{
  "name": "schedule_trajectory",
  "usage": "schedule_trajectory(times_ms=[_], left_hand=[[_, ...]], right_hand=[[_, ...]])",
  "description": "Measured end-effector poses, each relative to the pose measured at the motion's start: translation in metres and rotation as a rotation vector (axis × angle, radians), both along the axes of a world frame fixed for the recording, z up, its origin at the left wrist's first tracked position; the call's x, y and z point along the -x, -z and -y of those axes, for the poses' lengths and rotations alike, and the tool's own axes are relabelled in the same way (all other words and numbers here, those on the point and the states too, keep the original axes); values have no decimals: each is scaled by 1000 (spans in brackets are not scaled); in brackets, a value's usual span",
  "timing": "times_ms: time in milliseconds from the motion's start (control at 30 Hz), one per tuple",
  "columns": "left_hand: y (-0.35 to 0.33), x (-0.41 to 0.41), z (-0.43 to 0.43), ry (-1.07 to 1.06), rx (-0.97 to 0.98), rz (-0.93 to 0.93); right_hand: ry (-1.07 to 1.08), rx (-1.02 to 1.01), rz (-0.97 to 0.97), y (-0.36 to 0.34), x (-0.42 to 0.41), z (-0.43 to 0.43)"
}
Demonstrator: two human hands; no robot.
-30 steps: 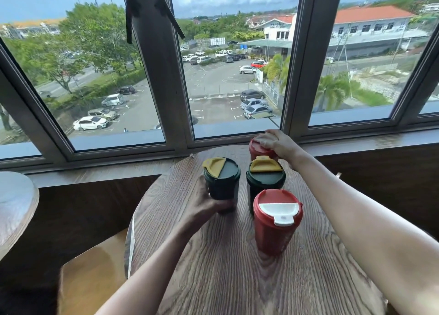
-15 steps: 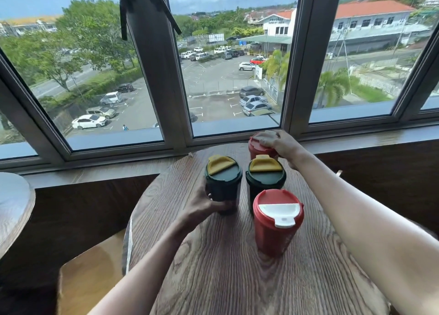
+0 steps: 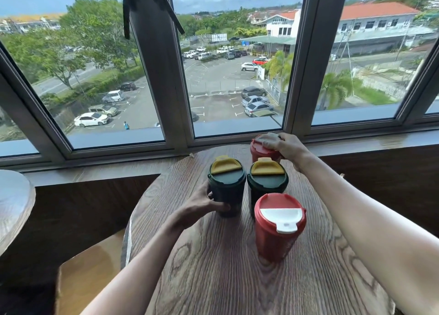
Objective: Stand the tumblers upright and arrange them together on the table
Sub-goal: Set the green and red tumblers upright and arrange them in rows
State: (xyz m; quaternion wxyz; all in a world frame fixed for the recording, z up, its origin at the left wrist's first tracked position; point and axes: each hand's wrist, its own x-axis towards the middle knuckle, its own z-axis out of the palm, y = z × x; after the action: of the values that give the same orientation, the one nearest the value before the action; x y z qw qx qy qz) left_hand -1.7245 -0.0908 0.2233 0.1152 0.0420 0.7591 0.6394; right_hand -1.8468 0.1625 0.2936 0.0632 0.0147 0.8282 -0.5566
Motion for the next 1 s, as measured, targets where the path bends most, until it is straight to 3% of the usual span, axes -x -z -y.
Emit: schedule_trajectory(times_ms=[167,233,367,467,667,833,1000], left_hand=[[4,2,14,122,-1,16],[4,8,18,16,2,-1],[-9,39,26,-369,193,-152],[-43,67,19,-399,238,-251],[-113,113,-25,-14,498,-385],[-124,136,-59,303,679,-216],[-125,152,-66,368,688,-140]], right_hand=[[-7,3,-26,0,3,-1],[-20,-8,-41,-2,5,1],[-100,14,-35,-7,9,15],[-116,38,-32,-5,7,21],[-166,136,0,-3,-4,11],[-123,67,8,-6,-21,-2],[-402,6,141,-15,-41,-18]])
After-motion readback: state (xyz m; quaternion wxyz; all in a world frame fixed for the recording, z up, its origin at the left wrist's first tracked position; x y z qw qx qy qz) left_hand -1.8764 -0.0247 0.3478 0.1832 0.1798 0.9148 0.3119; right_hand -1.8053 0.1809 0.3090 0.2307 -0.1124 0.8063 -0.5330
